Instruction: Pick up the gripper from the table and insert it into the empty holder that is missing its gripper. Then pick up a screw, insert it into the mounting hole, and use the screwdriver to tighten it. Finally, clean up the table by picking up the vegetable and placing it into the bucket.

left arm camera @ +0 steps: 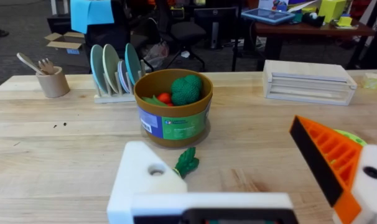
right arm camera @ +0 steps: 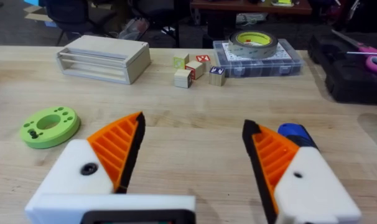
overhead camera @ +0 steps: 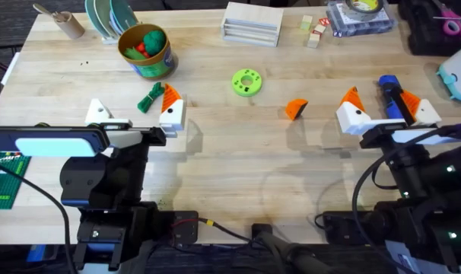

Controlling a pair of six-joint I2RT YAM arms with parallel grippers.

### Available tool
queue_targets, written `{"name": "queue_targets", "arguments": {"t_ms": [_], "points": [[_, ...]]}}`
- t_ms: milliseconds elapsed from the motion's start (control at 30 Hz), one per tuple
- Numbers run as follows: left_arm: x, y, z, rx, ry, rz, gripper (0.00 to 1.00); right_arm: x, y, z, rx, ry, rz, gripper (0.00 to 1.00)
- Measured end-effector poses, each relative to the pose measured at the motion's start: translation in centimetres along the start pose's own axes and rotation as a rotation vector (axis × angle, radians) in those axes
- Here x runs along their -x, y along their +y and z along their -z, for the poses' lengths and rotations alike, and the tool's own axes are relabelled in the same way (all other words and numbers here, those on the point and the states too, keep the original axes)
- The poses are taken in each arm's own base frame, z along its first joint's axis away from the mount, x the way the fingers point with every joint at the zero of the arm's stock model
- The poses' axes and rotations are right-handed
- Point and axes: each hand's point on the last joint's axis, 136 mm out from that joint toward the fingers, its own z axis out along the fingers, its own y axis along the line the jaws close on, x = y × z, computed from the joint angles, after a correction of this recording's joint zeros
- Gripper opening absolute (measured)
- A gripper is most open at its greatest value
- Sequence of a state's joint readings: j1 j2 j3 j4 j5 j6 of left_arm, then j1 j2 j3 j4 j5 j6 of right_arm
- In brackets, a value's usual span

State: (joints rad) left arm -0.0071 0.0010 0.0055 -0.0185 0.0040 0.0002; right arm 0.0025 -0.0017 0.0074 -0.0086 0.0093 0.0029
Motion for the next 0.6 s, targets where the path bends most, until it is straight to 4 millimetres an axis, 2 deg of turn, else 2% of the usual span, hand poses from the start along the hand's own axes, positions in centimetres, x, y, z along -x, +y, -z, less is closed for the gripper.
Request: {"name": "queue_targets", "arguments": {"t_ms": [600], "points": [[0.46,0.0,0.01,0.0,-0.018,0.0,0.993,-0.07,-0.01,0.0,0.0,0.003,-0.001,0.992]]}}
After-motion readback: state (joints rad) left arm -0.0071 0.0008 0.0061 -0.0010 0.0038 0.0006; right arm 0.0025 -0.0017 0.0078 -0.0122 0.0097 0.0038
